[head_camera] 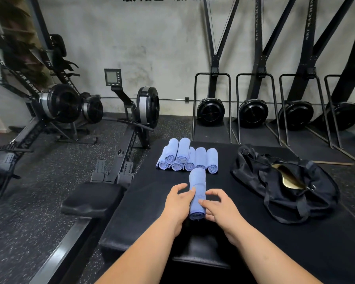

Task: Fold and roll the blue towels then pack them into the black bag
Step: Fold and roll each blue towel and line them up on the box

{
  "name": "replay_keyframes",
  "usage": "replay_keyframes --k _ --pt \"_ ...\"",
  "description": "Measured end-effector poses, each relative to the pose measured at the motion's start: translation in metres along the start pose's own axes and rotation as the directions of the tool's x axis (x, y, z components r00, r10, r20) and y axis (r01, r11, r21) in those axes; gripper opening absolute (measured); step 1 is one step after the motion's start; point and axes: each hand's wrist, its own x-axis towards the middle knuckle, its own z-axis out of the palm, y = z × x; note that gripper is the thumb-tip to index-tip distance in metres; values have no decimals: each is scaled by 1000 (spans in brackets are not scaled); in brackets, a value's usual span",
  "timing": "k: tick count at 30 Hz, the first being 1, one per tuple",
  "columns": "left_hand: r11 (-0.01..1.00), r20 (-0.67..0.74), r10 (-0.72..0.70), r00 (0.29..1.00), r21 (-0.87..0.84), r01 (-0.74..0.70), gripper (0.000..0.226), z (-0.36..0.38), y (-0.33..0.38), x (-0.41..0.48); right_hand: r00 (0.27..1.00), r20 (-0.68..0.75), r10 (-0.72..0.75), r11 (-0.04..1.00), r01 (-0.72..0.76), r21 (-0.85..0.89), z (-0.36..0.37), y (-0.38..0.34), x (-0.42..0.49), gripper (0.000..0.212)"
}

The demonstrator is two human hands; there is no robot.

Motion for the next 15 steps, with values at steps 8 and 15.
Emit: replay_keyframes --k 8,15 --pt "969 70 109 992 216 -121 37 -3 3 43 991 -118 65 992 -51 118 -4 -14 52 27" --pt "775 103 233 967 581 -249 62 -16 6 83 977 -212 38 999 -33 28 -8 -25 118 28"
